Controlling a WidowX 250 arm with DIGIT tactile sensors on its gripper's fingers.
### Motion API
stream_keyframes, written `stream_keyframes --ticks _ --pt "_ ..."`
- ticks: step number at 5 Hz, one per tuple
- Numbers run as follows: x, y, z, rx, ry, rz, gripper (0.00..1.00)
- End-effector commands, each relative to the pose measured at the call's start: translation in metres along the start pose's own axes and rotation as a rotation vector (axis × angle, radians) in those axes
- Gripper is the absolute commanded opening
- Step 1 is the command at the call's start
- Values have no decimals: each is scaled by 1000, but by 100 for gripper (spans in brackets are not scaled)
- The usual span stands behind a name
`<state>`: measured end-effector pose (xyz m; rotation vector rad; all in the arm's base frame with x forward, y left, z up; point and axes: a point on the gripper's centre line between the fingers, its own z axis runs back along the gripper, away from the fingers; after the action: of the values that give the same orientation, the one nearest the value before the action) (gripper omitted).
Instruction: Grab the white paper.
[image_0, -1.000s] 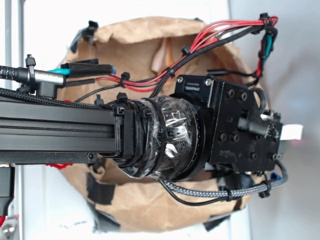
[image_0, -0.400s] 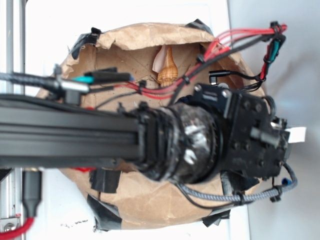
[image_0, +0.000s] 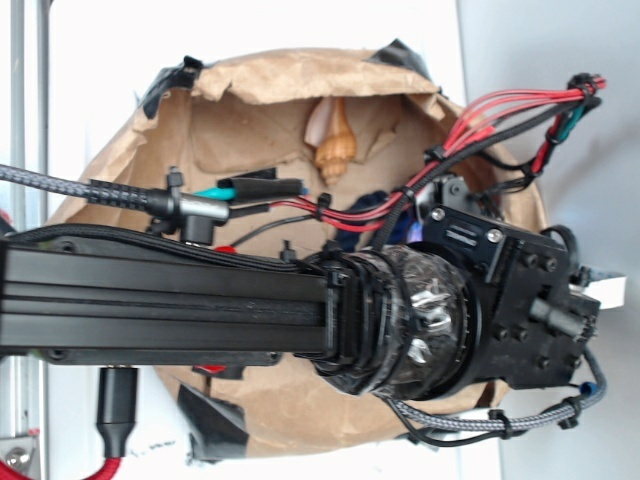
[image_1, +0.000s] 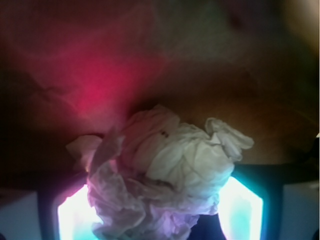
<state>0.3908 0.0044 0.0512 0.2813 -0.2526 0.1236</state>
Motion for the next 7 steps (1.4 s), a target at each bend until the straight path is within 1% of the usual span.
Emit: stream_keyframes --ticks 1,2,3,4,5,7 --pt "21 4 26 -18 -107 50 0" --pt "8 19 54 -53 -114 10 0" --pt "-9 40 97 -137 -75 -126 0" --pt "-17 47 138 -145 -25 -225 0" --pt "-27 47 163 -114 -4 -294 0" --pt "-49 80 178 -161 -47 -294 0"
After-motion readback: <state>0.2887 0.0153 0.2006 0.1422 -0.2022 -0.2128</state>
